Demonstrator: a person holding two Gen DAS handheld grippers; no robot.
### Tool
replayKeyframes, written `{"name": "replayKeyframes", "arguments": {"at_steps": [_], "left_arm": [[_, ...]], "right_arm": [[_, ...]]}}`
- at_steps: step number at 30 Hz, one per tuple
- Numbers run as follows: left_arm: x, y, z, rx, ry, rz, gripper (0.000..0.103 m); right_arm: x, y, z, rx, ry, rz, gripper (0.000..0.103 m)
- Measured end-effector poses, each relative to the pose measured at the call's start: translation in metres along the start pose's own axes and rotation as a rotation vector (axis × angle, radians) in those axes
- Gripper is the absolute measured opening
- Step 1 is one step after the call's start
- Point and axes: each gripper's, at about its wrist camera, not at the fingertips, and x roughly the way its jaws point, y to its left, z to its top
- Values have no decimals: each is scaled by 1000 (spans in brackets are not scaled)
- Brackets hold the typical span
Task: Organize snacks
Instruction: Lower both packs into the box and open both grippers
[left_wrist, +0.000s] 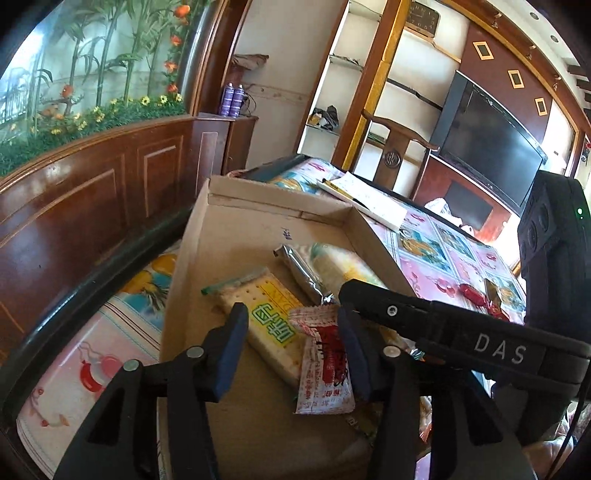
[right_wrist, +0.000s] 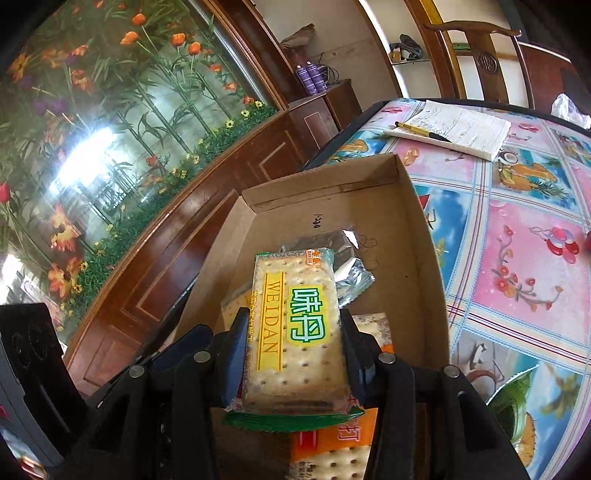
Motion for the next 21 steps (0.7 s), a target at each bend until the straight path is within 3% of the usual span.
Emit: {"name": "replayKeyframes", "arguments": {"at_steps": [7,14,21], "left_arm": [[-9,3,1,-11,-49,7,70],[-26,8,1,-36,-136,12,75],[-35,10,1,-46,-184,15,81]], "right_arm": [[-7,-2,1,17,-14,16,55],[-19,4,3,5,-40,49,65],[-41,9,3,-11,-80,64,65]]}}
